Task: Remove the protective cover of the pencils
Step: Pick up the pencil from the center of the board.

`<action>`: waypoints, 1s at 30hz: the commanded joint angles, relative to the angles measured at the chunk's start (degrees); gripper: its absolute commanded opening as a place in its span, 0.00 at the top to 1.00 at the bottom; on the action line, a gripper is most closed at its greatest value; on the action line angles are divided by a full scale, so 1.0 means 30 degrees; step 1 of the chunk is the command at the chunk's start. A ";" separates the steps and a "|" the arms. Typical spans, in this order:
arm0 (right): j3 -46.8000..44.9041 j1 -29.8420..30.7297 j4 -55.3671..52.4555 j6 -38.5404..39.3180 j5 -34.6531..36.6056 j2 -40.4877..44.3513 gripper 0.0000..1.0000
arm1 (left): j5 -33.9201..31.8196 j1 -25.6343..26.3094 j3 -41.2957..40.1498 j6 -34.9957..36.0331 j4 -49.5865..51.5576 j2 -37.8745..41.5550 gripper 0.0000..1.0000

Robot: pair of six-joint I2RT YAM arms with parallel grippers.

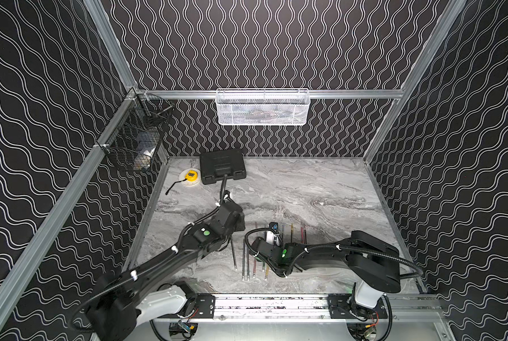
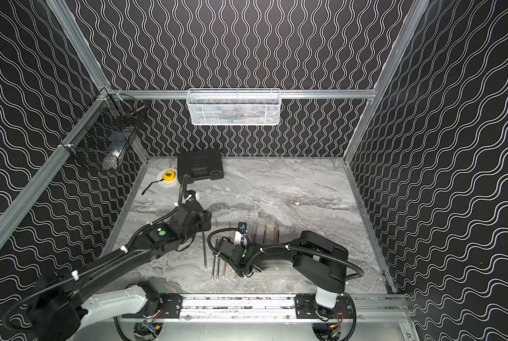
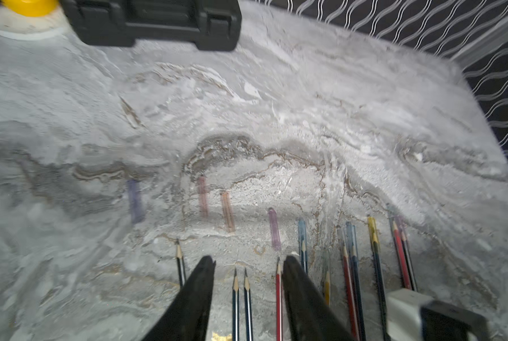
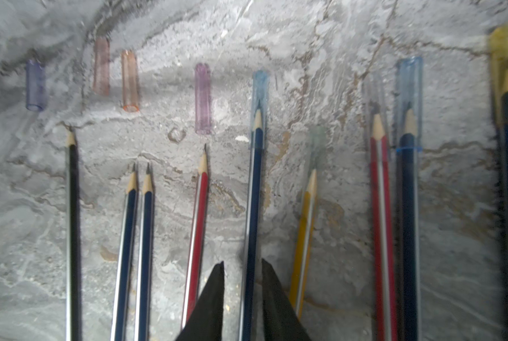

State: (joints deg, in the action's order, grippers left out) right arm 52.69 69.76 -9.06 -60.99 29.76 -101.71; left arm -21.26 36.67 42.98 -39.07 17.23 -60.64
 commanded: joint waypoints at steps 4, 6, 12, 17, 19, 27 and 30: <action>0.1083 -0.0163 -0.1759 0.0071 -0.0217 -0.1152 0.75 | -0.1993 -0.0034 -0.1043 -0.1031 0.0930 0.3111 0.53; 0.1619 -0.0163 -0.2273 0.0059 -0.0281 -0.1658 0.76 | -0.2214 -0.0019 -0.1271 -0.1167 0.1072 0.3728 0.53; 0.2091 -0.0176 -0.2556 -0.0001 -0.0325 -0.2319 0.76 | -0.2777 -0.0027 -0.1636 -0.1451 0.1323 0.5038 0.52; 0.2418 -0.0211 -0.2969 -0.0045 -0.0244 -0.2596 0.78 | -0.2842 -0.0019 -0.1785 -0.1488 0.1402 0.5644 0.52; 0.2420 -0.0204 -0.3004 -0.0089 -0.0222 -0.2540 0.79 | -0.2820 -0.0034 -0.1789 -0.1479 0.1433 0.5756 0.52; 0.2090 -0.0223 -0.2641 -0.0093 -0.0220 -0.2334 0.86 | -0.2640 -0.0026 -0.1759 -0.1408 0.1564 0.5918 0.51; 0.2140 -0.0217 -0.2492 -0.0060 -0.0281 -0.2394 0.89 | -0.2612 -0.0034 -0.1850 -0.1383 0.1507 0.6071 0.51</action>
State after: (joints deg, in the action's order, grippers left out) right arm 59.48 69.10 -13.43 -60.62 32.36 -108.44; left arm -28.27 36.64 37.47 -42.50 21.45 -42.78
